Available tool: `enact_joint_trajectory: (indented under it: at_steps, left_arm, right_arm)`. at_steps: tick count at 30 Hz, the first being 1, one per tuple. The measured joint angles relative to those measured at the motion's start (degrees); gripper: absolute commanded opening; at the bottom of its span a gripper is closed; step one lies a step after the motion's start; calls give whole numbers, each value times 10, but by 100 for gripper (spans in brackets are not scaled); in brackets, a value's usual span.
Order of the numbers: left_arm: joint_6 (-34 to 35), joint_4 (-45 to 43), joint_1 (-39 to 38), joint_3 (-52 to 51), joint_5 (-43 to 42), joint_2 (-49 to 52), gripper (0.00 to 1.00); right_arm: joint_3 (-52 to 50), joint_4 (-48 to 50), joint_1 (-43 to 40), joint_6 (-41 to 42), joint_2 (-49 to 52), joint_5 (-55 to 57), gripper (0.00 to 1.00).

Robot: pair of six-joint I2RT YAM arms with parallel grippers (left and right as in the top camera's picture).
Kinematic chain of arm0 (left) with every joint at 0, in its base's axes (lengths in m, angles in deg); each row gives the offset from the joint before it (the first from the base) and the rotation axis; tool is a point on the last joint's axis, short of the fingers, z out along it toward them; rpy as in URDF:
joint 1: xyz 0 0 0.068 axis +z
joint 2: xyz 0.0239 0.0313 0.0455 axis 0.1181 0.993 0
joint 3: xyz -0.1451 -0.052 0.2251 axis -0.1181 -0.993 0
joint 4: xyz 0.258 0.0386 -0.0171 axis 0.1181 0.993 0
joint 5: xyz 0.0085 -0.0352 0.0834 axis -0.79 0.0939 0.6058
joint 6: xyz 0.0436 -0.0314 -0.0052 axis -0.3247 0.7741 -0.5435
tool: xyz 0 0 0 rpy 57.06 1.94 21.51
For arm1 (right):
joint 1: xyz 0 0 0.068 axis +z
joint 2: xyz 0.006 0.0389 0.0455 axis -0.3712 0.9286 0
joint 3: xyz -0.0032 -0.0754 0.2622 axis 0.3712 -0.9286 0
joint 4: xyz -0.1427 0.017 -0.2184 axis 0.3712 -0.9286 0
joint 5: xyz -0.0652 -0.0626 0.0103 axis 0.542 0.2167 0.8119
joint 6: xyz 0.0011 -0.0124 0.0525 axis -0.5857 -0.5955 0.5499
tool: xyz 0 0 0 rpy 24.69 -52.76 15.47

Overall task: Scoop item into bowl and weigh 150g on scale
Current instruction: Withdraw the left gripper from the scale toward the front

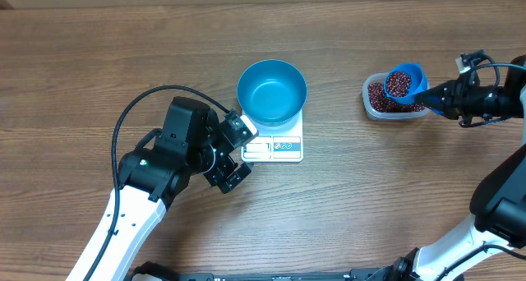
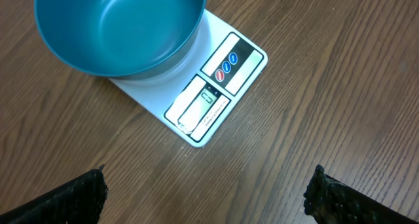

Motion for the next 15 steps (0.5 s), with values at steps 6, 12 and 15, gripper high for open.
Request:
enact_joint_trajectory:
  at_steps: [6,12,15]
  left_arm:
    - [-19,-3,0,0,-2,0,100]
    - [-28,-3,0,0,-2,0,100]
    - [-28,-4,0,0,-2,0,100]
  right_arm:
    - [0,0,0,0,0,0,4]
    - [0,0,0,0,0,0,4]
    - [0,0,0,0,0,0,4]
